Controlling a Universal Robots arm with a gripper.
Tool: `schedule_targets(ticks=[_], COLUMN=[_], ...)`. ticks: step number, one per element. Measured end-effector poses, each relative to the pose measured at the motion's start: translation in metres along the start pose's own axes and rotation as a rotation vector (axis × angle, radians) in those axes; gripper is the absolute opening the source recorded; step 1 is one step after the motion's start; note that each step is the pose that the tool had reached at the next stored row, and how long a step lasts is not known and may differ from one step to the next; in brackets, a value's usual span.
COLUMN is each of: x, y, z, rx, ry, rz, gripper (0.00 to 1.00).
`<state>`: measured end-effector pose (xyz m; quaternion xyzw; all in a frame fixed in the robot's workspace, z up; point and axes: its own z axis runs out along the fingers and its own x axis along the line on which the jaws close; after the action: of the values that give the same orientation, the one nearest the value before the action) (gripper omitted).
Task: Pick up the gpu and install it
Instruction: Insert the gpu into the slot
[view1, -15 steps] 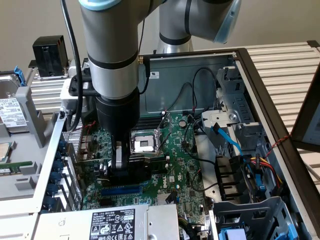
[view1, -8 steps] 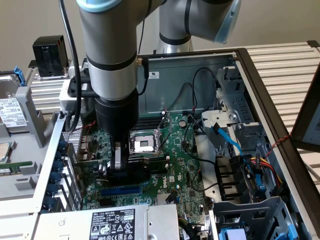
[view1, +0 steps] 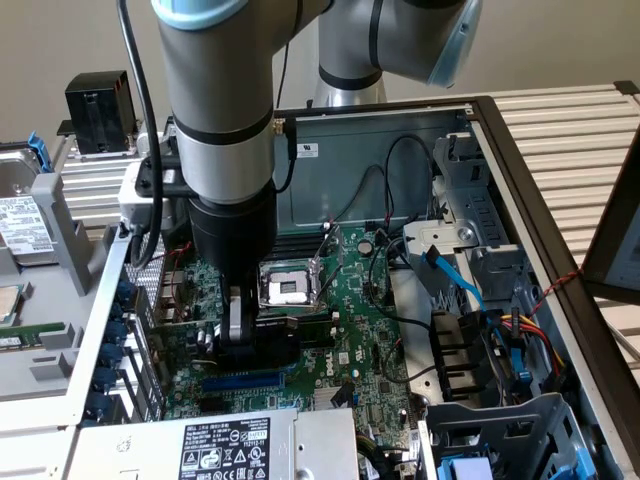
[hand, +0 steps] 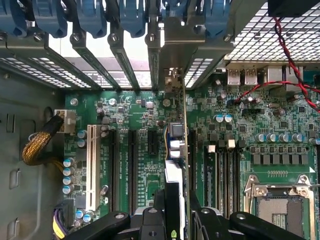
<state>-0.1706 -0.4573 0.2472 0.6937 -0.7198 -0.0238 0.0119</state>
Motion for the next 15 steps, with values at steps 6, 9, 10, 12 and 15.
schedule_targets(ticks=[6, 9, 10, 12, 15], x=[-0.0001, 0.0000, 0.0000, 0.0000, 0.0000], y=[0.0013, 0.0014, 0.0014, 0.0014, 0.0014], z=[0.0007, 0.0010, 0.0012, 0.0015, 0.0022], rx=[-0.0001, -0.0002, -0.0002, -0.0003, -0.0002], ry=[-0.0017, -0.0019, -0.0020, -0.0021, -0.0024], rz=[0.000, 0.000, 0.000, 0.000, 0.000], gripper=[0.27, 0.27, 0.27, 0.27, 0.27])
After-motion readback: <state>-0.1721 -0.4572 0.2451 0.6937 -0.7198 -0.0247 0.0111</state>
